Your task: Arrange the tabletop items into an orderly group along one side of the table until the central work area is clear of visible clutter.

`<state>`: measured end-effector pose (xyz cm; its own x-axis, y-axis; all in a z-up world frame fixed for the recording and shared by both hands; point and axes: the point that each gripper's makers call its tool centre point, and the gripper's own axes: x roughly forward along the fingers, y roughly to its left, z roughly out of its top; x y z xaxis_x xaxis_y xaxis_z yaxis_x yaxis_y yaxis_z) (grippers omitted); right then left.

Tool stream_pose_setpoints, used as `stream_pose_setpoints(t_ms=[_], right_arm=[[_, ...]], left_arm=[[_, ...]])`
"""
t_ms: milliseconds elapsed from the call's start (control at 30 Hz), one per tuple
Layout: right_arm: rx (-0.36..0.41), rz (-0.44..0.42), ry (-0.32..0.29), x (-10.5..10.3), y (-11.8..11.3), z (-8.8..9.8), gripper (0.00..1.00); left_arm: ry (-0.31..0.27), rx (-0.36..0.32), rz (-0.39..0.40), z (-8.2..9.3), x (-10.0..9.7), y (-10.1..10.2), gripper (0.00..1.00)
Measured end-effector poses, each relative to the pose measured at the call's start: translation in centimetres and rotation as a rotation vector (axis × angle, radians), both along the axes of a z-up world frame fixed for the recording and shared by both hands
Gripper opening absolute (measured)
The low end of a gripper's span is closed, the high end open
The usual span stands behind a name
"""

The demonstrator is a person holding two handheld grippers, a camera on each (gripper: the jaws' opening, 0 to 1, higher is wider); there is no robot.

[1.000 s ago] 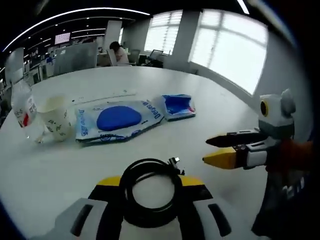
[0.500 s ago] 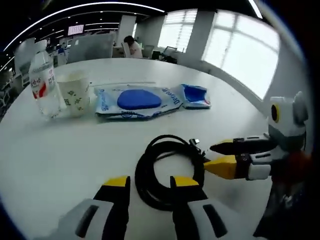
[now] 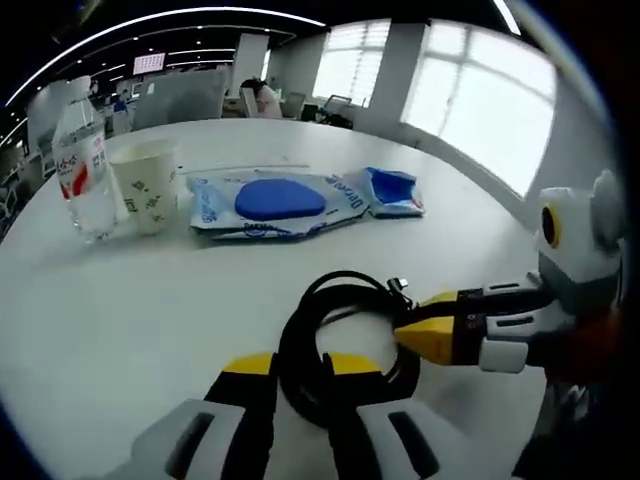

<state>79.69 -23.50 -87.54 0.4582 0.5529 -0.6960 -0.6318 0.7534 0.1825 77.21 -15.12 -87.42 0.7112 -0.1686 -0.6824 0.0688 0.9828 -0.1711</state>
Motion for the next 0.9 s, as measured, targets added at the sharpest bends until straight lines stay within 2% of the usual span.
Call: stream_pose_setpoints(t_ms=[100, 200, 267, 333, 667, 900], right_arm=[[0.004, -0.025, 0.022, 0.0, -0.1, 0.0, 0.09], [0.011, -0.053, 0.053, 0.0, -0.2, 0.0, 0.08], [0.025, -0.081, 0.063, 0.0, -0.4, 0.2, 0.07], [0.046, -0.106, 0.073, 0.0, -0.5, 0.6, 0.07], [0.108, -0.168, 0.075, -0.8, -1.2, 2.7, 0.07], [0.122, -0.219, 0.066, 0.1, -2.8, 3.8, 0.07]], left_arm=[[0.014, -0.016, -0.002, 0.1, -0.2, 0.0, 0.13], [0.034, -0.01, -0.036, 0.2, -0.5, -0.3, 0.1], [0.022, 0.005, -0.044, 0.8, -0.6, -0.3, 0.04], [0.012, 0.009, -0.048, 1.3, -0.8, -0.2, 0.03], [-0.035, 0.021, -0.059, 2.4, -0.1, 0.0, 0.01], [-0.084, 0.01, -0.085, 4.8, 1.8, -1.3, 0.0]])
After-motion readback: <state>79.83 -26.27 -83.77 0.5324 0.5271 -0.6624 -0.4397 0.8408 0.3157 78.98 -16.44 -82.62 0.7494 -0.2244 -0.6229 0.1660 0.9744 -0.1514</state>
